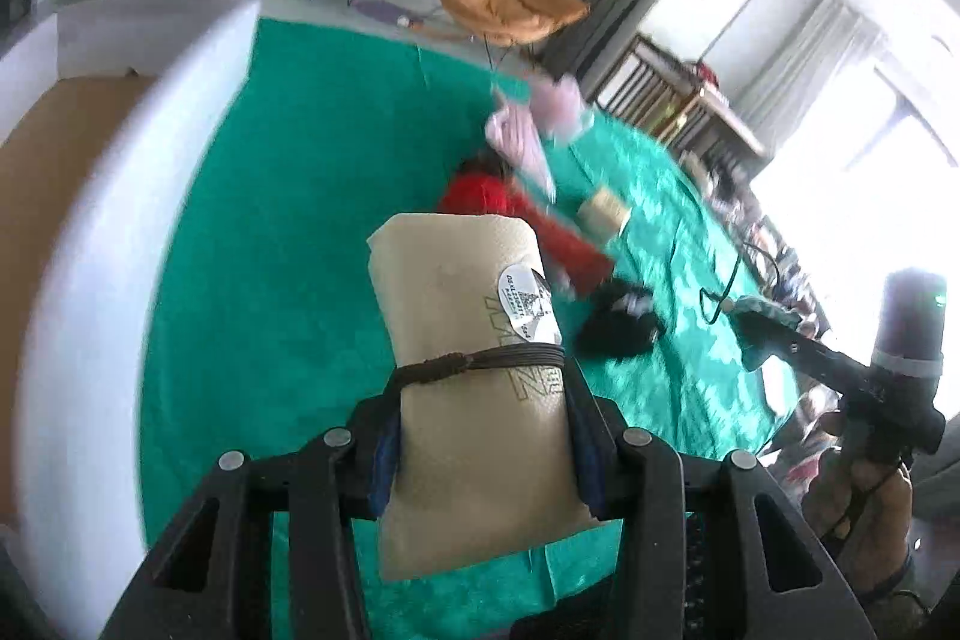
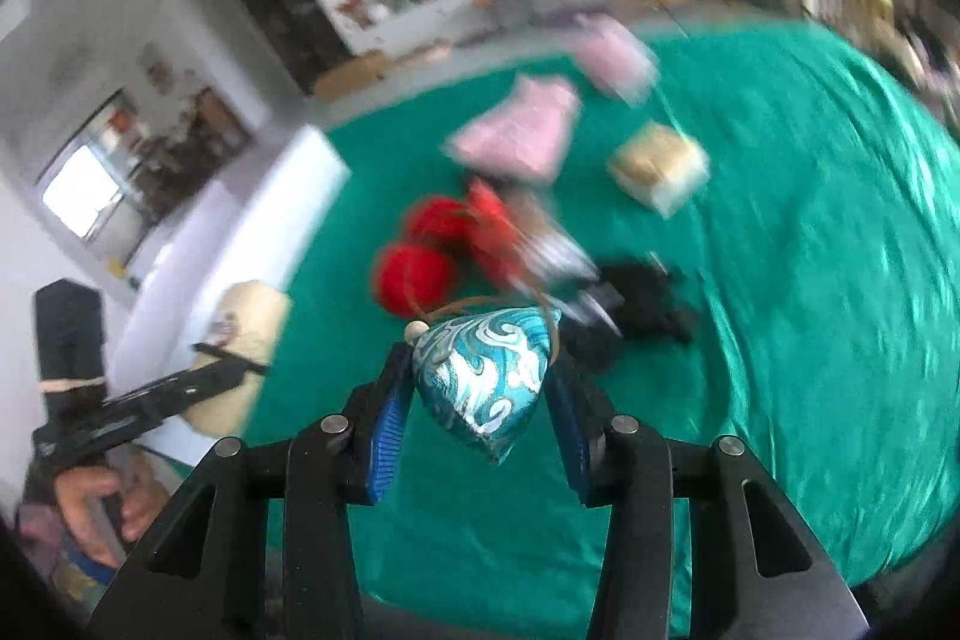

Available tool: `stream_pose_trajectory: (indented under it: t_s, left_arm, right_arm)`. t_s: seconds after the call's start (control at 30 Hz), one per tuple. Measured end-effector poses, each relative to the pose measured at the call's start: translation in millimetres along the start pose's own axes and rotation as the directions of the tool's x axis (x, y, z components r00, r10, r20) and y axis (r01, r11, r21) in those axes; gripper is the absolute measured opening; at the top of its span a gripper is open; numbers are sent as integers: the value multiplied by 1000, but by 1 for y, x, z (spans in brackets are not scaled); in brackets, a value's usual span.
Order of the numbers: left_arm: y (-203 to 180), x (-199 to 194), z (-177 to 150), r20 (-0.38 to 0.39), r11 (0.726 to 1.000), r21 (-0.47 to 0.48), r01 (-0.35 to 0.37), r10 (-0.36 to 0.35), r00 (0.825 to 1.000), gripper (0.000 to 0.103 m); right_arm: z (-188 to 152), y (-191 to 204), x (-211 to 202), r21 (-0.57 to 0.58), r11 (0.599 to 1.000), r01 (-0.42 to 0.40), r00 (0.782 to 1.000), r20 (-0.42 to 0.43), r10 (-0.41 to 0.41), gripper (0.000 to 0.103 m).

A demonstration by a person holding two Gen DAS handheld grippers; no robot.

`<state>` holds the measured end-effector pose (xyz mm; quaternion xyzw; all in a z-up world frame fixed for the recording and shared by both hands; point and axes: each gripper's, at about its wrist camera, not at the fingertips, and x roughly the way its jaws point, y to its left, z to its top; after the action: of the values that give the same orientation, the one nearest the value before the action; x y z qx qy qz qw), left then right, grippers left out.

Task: Organize soft objects
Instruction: 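Carry both items into the cardboard box and open both tools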

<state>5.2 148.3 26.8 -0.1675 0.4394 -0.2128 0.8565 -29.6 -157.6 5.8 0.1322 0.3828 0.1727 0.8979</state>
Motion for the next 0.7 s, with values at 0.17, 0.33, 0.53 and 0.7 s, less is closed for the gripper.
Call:
stream_pose_trajectory:
  t_s: [0.17, 0.33, 0.53, 0.7]
  left_arm:
    - [29, -65, 27, 106, 998, -28, -59, 62, 992, 45]
    - [69, -128, 40, 194, 983, -84, -166, 180, 964, 45]
    - [137, -166, 32, 194, 895, -190, -404, 438, 878, 51]
    - [180, -171, 15, 155, 805, -274, -526, 577, 802, 94]
  right_arm:
    - [46, 63, -10, -92, 989, -114, 992, 48, 119, 46]
    - [77, 134, 4, -165, 952, -256, 966, 1, 260, 46]
    - [77, 235, 74, -209, 887, -412, 909, -170, 382, 47]
    - [61, 287, 149, -115, 868, -483, 849, -302, 433, 80]
